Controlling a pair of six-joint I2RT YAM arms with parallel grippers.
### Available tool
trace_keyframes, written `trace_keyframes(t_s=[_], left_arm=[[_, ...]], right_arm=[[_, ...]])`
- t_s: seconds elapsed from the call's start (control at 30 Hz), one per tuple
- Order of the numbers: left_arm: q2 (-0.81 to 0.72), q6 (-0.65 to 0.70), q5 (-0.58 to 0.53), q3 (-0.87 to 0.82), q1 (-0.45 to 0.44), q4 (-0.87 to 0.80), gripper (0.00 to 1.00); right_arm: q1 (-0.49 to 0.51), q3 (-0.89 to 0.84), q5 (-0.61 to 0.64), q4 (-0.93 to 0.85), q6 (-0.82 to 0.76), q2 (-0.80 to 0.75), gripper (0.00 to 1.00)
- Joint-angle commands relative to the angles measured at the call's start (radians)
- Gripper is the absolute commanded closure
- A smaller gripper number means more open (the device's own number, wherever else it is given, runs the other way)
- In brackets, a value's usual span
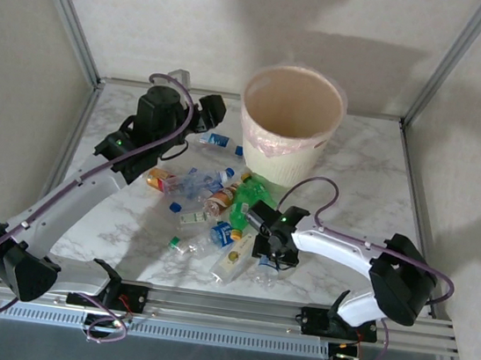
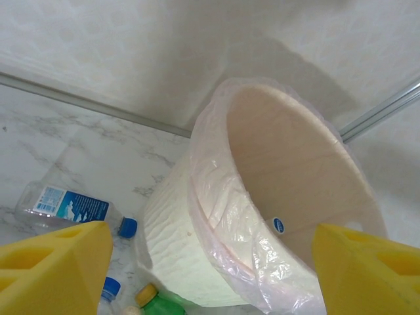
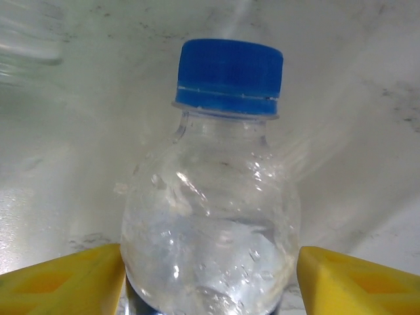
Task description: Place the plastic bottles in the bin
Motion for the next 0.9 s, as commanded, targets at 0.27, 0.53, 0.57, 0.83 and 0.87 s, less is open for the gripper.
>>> trace_keyframes(t_s=[0.27, 0.53, 0.57, 0.83, 0.87], left_arm=[[-0.036, -0.019, 0.019, -0.041, 0.017, 0.019, 0.20], [-0.011, -0.029, 0.030, -0.008, 0.023, 0.016, 0.21], [-0.008, -0.032, 0.032, -0.008, 0.023, 0.016, 0.21], [0.024, -0.029, 0.037, 0.032, 0.025, 0.013, 0.21], [0.028, -0.029, 0.037, 0.037, 0.025, 0.012, 0.21]], right_arm=[[0.003, -0.062, -0.039, 0.102, 0.027, 0.077, 0.38], [0.005, -0.046, 0.005, 0.043, 0.030, -0.025, 0.46], [0.005, -0.041, 0.014, 0.026, 0.028, -0.046, 0.48], [0.005, 0.059, 0.080, -0.094, 0.002, -0.200, 0.51], [0.005, 0.078, 0.084, -0.108, -0.004, -0.214, 0.51]])
